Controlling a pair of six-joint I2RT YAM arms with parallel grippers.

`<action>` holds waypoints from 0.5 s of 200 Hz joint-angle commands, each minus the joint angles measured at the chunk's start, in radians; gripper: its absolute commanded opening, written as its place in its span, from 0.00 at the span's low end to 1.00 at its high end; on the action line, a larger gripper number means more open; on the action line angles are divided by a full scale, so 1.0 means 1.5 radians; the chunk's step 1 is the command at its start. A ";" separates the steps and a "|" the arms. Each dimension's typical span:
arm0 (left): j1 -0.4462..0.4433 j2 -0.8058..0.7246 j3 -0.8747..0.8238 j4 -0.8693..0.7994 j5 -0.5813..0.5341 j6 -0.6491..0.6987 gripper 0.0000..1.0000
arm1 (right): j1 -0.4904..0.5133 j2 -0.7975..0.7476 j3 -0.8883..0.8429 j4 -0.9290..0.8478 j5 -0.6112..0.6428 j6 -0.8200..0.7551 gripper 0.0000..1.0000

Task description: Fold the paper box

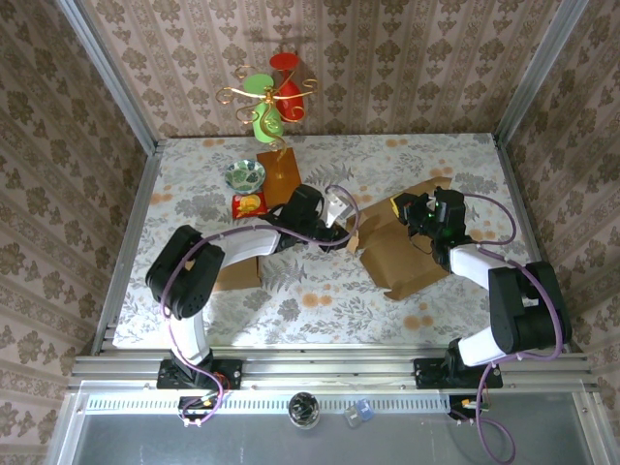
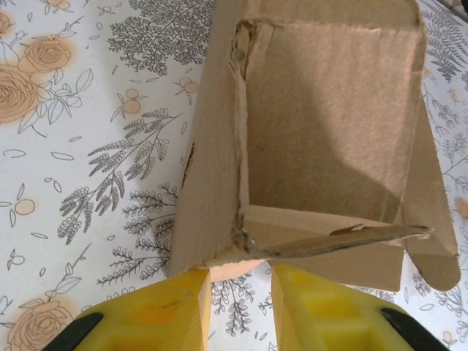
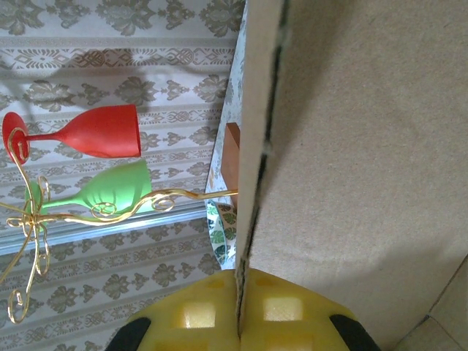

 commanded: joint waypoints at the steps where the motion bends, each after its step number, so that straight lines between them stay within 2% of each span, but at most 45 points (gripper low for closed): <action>1: -0.010 0.017 0.029 0.000 -0.012 0.014 0.26 | 0.003 0.019 -0.003 -0.047 0.000 -0.012 0.00; 55: -0.021 0.024 0.042 0.009 -0.022 0.020 0.19 | 0.007 0.019 -0.003 -0.045 0.002 -0.008 0.00; 100: -0.033 0.035 0.047 0.007 -0.043 0.020 0.25 | 0.009 0.017 -0.002 -0.043 0.005 -0.003 0.00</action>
